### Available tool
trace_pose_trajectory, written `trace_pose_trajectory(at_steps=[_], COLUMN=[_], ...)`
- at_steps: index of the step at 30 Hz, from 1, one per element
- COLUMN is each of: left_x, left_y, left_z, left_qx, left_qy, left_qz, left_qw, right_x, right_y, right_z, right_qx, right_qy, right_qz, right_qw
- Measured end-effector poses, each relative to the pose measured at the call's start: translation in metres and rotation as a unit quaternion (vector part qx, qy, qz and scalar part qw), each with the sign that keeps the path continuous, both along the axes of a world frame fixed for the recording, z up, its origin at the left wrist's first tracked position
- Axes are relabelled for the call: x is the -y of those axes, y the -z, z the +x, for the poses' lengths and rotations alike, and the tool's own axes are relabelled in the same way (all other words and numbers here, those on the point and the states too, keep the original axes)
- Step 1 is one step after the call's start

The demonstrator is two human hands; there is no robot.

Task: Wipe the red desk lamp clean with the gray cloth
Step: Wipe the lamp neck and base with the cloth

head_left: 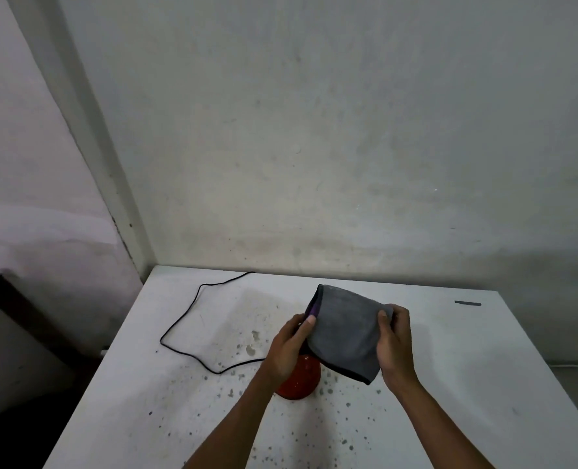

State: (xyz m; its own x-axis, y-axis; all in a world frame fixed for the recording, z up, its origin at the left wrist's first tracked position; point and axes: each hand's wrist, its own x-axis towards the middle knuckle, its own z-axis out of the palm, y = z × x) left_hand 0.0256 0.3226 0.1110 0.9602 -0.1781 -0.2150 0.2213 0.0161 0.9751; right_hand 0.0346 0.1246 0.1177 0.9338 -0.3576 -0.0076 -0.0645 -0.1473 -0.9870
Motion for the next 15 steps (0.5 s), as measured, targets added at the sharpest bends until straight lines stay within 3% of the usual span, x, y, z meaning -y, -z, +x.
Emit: trace_pose_trajectory(at_steps=[2,3,6,10,15], left_x=[-0.001,-0.001,0.001,-0.001,0.001], left_y=[-0.002,-0.001,0.004,0.012,0.013], left_z=[0.005,0.008,0.018,0.023,0.025], left_qx=[-0.018,-0.025,-0.028,-0.038,-0.055], left_qy=[0.004,0.006,0.013,0.022,0.021], left_qz=[-0.008,-0.004,0.012,-0.007,-0.022], left_qw=[1.000,1.000,0.999,0.999,0.998], right_x=[-0.001,0.000,-0.007,-0.029,0.000], right_y=[0.000,0.002,0.004,0.011,0.015], right_z=[-0.002,-0.002,-0.009,-0.022,-0.011], right_qx=[0.042,0.079,0.182,0.183,0.152], right_qy=[0.006,0.011,-0.061,-0.177,-0.168], right_qz=[-0.152,-0.252,-0.473,-0.569,-0.607], right_qw=[0.987,0.964,0.860,0.782,0.762])
